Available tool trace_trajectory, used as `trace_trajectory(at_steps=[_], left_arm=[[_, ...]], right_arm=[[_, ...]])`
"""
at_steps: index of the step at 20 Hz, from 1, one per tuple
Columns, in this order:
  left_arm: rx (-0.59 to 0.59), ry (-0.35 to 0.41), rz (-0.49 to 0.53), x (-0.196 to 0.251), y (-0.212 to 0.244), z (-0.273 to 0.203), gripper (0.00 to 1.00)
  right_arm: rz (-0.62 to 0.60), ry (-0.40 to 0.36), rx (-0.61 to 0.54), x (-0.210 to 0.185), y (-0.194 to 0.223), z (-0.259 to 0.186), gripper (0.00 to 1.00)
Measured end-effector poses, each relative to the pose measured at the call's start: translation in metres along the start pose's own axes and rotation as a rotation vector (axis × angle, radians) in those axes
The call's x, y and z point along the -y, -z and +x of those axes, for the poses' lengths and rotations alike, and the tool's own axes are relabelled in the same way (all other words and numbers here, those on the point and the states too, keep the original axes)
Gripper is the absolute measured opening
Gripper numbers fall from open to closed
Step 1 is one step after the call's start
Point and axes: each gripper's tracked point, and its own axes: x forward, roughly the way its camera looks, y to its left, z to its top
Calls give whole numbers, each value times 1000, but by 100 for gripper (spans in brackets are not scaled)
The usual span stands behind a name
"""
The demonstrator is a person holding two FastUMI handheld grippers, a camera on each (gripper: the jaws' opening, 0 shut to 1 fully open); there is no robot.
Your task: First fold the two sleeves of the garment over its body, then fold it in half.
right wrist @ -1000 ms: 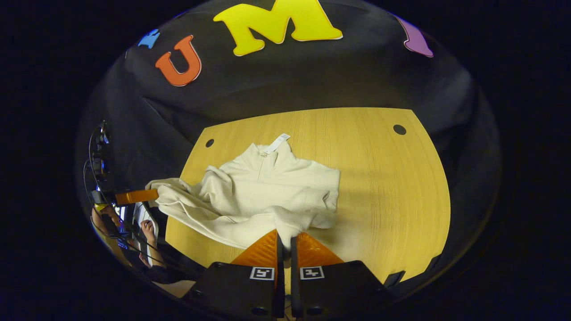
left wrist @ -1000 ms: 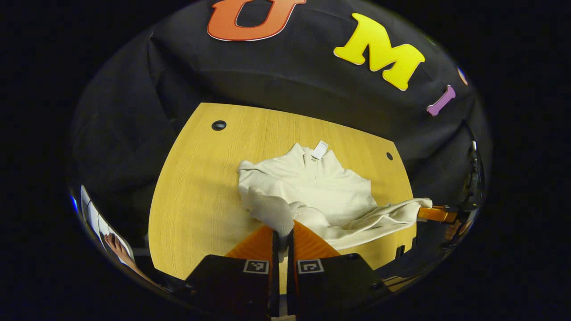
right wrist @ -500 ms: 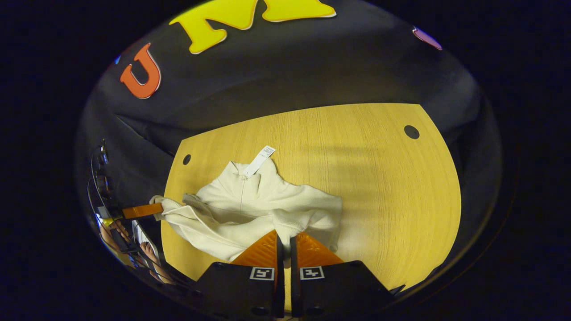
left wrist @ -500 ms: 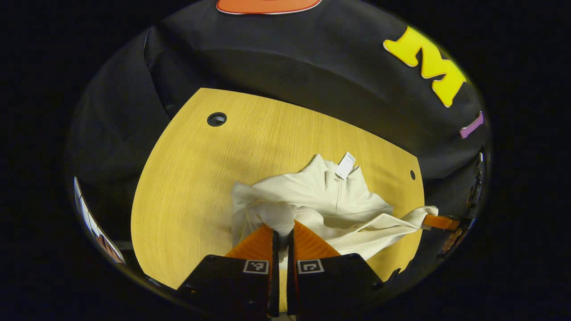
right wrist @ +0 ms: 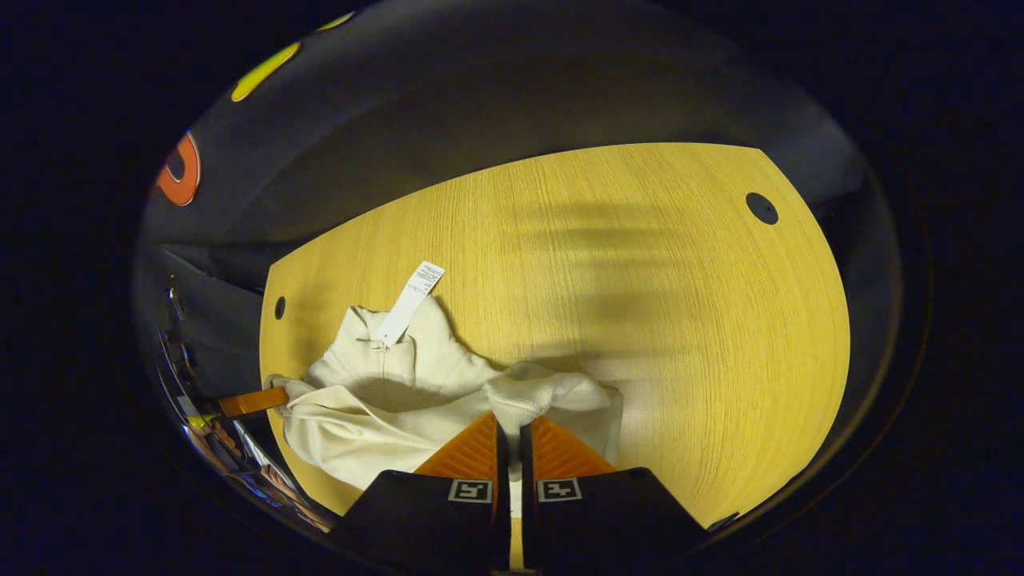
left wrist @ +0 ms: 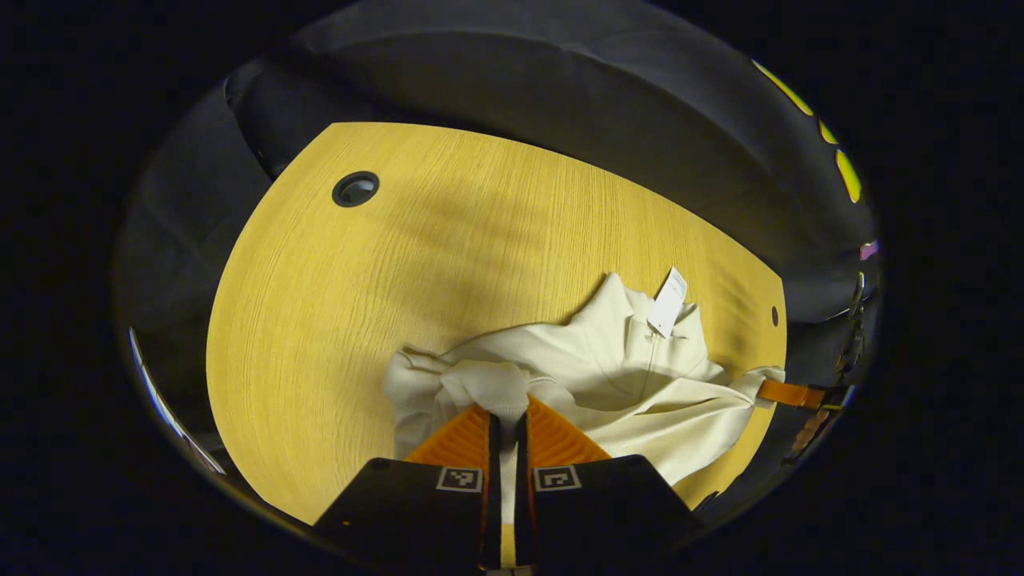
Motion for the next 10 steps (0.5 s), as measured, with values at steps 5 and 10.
trace_trajectory(at_steps=[5, 10], left_arm=[[6, -43, 79, -3, -3, -4, 13], [33, -71, 112, -3, -8, -16, 68]], right_arm=[[-47, -1, 72, -14, -11, -7, 7], [-73, -26, 200, -24, -37, -30, 43]])
